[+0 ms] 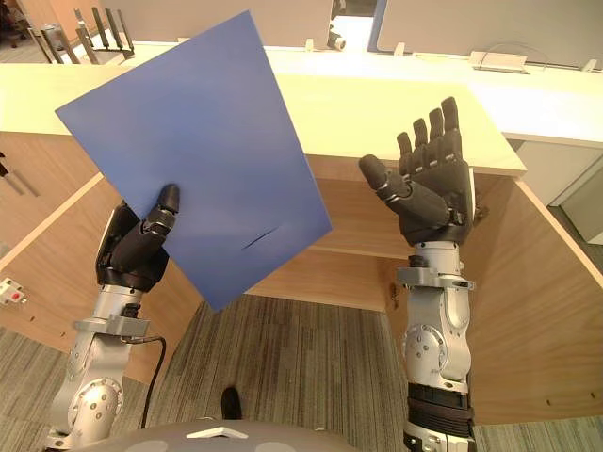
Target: Walk over to the cabinet, pick up the folder, carry it to the office cabinet, place the folder inside the office cabinet, then close the office cabinet door
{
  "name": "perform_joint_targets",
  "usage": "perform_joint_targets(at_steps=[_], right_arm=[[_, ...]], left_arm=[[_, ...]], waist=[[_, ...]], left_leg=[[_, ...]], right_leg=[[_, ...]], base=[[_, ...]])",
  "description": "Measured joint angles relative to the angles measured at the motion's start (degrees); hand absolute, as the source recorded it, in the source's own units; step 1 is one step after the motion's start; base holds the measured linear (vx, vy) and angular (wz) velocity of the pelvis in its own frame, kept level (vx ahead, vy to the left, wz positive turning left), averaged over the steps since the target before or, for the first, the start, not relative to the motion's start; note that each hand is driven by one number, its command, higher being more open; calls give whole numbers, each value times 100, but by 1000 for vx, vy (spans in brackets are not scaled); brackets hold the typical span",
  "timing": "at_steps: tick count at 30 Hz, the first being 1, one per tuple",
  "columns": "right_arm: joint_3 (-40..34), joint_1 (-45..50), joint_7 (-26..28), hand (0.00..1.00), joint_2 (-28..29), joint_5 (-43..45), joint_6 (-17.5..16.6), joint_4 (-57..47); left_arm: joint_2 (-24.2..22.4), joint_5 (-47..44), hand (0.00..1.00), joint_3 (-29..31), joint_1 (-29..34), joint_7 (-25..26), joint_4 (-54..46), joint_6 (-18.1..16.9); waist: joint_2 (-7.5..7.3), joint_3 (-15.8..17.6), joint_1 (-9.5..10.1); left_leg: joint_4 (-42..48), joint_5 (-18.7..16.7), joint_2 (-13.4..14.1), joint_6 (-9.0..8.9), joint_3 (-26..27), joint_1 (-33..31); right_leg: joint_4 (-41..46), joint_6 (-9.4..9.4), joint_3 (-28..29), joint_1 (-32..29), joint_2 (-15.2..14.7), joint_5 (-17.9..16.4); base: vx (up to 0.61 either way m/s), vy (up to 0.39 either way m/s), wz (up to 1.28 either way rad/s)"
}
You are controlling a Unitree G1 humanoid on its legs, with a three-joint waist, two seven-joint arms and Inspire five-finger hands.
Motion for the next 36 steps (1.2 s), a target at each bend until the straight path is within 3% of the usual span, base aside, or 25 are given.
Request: perform_joint_targets(at_steps=[11,21,26,27,36], right_arm=[[572,-772,-40,100,-929,-1705,22,-120],[1438,-1548,160,100,-1644,-1636,19,245],[1914,-1789,435,100,-1855,-1027,35,778],[1958,-1798,452,0,-1890,-968,36,829],[2685,-1598,994,0,-2241,718,243,1583]], left_arm=[[231,198,0,-229,-183,-170,0,-81],[335,172,0,-607,-441,-213,0,-135],[587,45,0,-681,-459,-187,0,-237],[618,-2,0,-689,-461,-186,0,-237],[1181,-530,0,-822,-495,-180,6,-178]], waist=[[-23,-36,15],[23,-71,6],[26,-149,41],[25,-149,46],[30,-159,176]], left_leg=[[0,81,-41,58,-14,-17],[-3,123,-37,67,-42,-19],[-2,150,-31,75,-53,-64],[-2,159,-31,83,-55,-70],[-1,164,-44,67,-79,-96]], right_leg=[[-51,110,-7,24,-4,96],[-39,78,-25,14,5,76],[-87,79,-31,4,4,121],[-90,80,-31,0,2,125],[-83,82,-36,-12,-4,144]], base=[[0,0,0],[-18,11,0],[-4,3,1],[0,0,0],[-2,3,1]])
